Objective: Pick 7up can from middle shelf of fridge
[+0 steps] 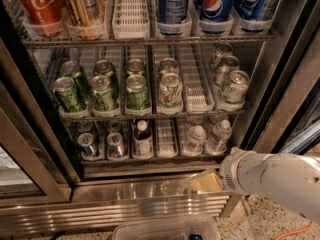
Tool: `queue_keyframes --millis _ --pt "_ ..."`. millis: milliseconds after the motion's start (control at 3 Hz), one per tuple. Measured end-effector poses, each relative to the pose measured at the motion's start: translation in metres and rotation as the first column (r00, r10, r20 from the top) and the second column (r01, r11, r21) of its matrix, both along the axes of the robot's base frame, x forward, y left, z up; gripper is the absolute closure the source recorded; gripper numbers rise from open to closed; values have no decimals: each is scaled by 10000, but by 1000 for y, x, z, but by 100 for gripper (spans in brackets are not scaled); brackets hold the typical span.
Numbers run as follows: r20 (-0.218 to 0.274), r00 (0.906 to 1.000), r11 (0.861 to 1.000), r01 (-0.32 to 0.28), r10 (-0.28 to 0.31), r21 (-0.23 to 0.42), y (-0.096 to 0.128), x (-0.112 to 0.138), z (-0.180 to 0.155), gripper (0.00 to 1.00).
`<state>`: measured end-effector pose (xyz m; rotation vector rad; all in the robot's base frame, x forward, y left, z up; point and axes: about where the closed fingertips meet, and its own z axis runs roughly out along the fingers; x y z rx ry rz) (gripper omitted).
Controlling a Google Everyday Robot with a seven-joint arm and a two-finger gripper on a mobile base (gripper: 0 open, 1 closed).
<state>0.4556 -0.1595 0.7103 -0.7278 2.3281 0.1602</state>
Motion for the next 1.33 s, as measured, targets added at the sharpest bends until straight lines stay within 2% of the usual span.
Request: queue_keyframes --millis 333,667,1000,1333 --pt "1134 9904 9951 850 -789 -499 -28 10 9 0" --pt "2171 9576 9764 2070 -1892 -621 -83 15 42 0" --pt "2401 9271 9552 2960 -2878 19 -103 23 61 0" --pt "2265 9206 9471 3192 -3183 333 -102 24 60 0"
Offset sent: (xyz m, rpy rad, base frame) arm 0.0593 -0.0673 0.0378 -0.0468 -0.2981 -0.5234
